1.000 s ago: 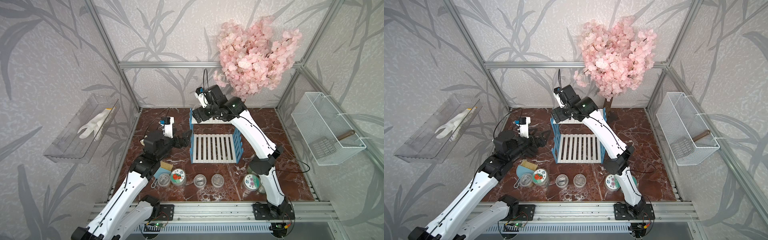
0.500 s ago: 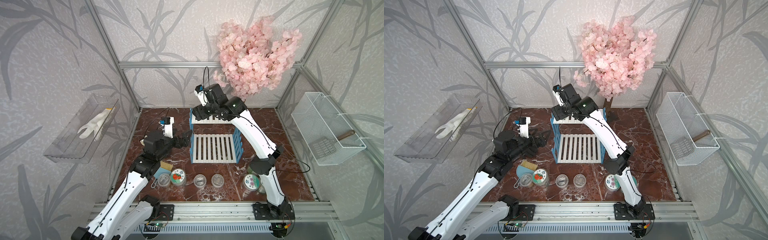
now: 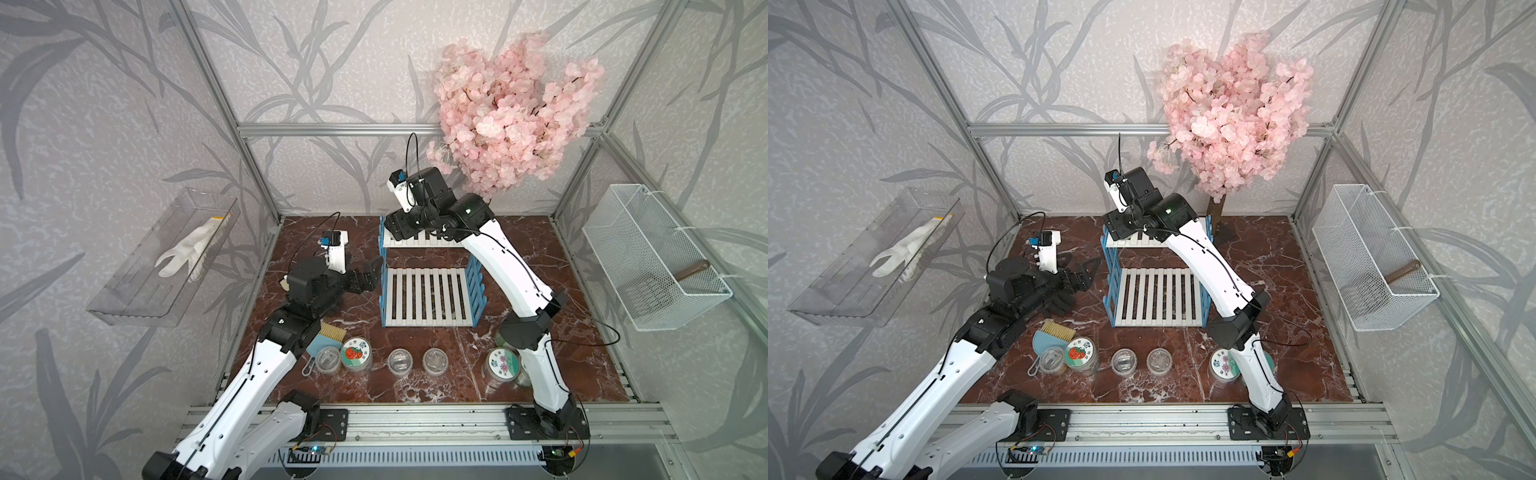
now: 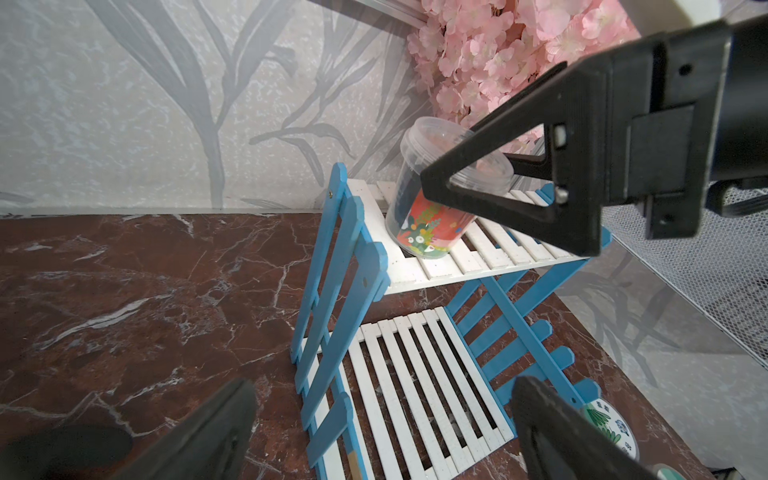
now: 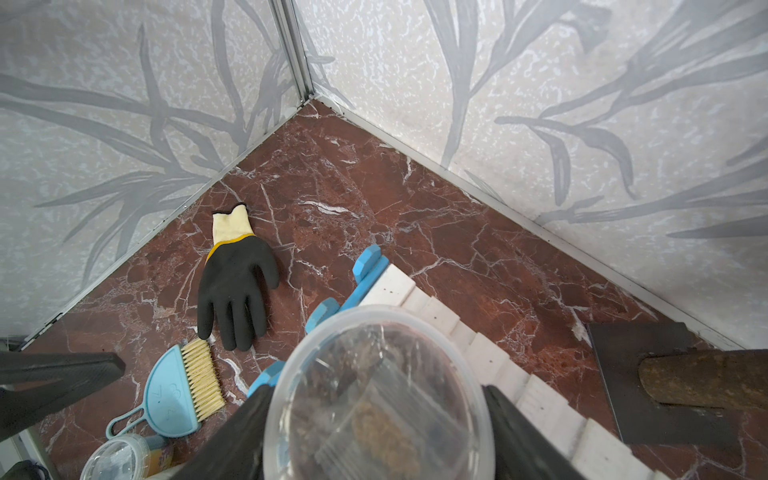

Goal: Place the seed container on the shelf
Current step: Place the seed jar on the shelf.

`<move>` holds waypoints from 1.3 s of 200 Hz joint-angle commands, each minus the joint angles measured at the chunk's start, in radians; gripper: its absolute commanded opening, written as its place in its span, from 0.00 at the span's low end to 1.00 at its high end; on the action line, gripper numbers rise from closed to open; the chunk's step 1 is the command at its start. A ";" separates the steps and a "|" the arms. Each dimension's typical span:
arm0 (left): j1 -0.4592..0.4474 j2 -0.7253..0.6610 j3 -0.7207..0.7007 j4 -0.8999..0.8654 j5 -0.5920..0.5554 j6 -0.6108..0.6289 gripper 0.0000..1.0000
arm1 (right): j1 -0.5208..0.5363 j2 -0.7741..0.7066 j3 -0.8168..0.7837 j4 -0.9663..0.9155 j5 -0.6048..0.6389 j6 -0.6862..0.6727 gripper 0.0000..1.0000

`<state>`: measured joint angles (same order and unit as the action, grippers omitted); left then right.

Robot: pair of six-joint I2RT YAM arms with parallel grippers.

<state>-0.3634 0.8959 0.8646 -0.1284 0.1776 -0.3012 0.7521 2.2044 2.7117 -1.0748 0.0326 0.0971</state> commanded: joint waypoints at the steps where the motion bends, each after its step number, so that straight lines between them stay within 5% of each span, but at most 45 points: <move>1: 0.007 0.008 0.047 -0.035 -0.067 0.036 1.00 | -0.005 -0.036 -0.007 0.044 -0.015 0.004 0.74; 187: 0.034 0.004 0.016 -0.021 -0.039 -0.075 1.00 | -0.005 0.035 -0.003 0.072 -0.007 0.002 0.74; 260: 0.034 0.008 0.012 -0.010 -0.018 -0.081 1.00 | -0.005 0.031 -0.004 0.062 0.000 0.004 0.84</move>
<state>-0.3363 0.9142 0.8829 -0.1635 0.1406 -0.3767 0.7525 2.2288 2.7117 -1.0187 0.0254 0.1032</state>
